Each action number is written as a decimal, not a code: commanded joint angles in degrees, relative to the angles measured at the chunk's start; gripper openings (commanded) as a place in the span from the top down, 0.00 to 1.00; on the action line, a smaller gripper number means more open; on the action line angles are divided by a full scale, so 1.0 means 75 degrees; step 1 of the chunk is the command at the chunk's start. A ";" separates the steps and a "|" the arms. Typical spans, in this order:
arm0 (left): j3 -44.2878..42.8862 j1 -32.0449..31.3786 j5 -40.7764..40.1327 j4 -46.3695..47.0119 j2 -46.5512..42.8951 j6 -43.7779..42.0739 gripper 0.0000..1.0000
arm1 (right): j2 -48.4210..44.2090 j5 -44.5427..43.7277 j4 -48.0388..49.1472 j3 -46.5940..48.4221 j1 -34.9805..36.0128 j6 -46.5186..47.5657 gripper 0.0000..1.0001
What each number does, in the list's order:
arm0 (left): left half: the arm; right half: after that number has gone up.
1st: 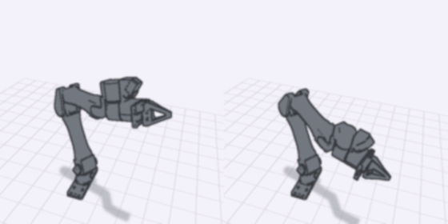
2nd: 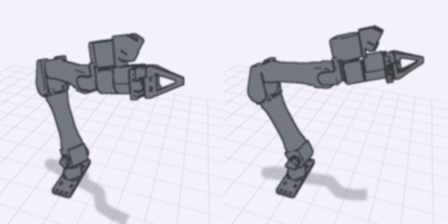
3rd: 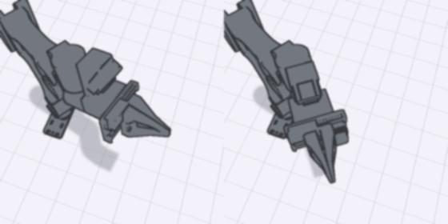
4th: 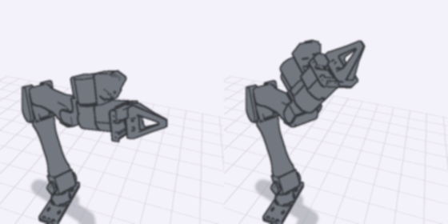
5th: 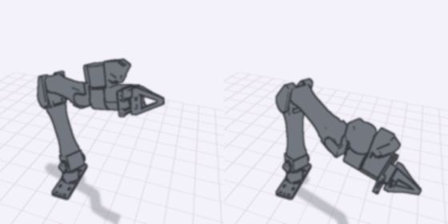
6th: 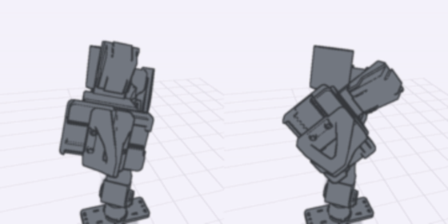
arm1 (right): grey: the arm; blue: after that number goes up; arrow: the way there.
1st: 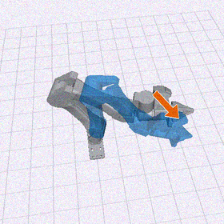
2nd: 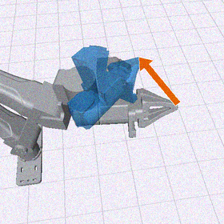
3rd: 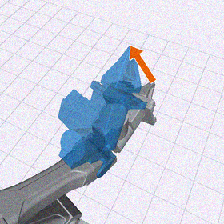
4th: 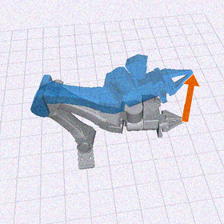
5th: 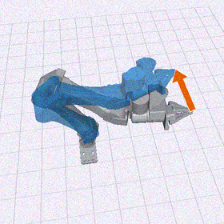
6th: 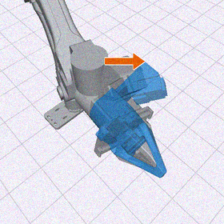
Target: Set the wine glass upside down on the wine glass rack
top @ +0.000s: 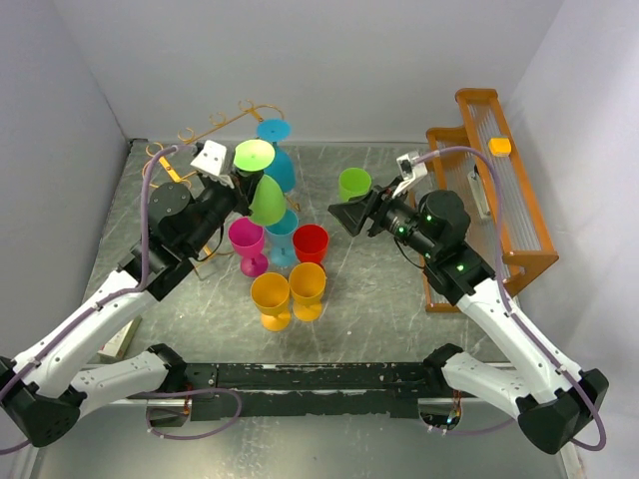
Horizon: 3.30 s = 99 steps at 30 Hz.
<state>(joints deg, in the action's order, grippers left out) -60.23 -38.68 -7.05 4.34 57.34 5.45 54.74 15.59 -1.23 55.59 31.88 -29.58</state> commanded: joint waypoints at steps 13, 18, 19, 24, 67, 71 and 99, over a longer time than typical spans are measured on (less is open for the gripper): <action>-0.0140 0.1676 0.0755 -0.0397 0.0931 0.1533 0.93 | -0.0240 -0.0169 0.0374 -0.0316 0.0015 -0.0101 0.34; -0.0184 0.1787 0.1021 -0.0321 0.1036 0.1668 0.93 | -0.0278 -0.0230 0.0348 -0.0346 0.0015 -0.0046 0.34; -0.0176 0.1782 0.1054 -0.0296 0.1051 0.1689 0.93 | -0.0286 -0.0247 0.0333 -0.0356 0.0012 -0.0032 0.34; -0.0145 0.1782 0.1286 -0.0212 0.1085 0.1719 0.93 | -0.0285 -0.0274 0.0302 -0.0369 0.0016 0.0018 0.34; -0.0900 0.1783 0.0058 -0.0659 0.2130 0.2177 0.93 | -0.0451 -0.0372 0.0214 -0.0464 0.0011 0.0019 0.34; -0.1023 0.1782 -0.0011 -0.0748 0.2257 0.2192 0.91 | -0.0456 -0.0370 0.0200 -0.0466 0.0016 0.0028 0.34; -0.1227 0.1783 0.0182 -0.1590 0.1800 0.2617 0.42 | -0.0381 -0.0344 0.0252 -0.0450 0.0015 -0.0039 0.34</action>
<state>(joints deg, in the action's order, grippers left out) -67.11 -25.58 -7.25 -6.13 73.08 23.88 51.88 12.84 -0.32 52.80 31.88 -29.76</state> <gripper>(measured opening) 0.565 0.661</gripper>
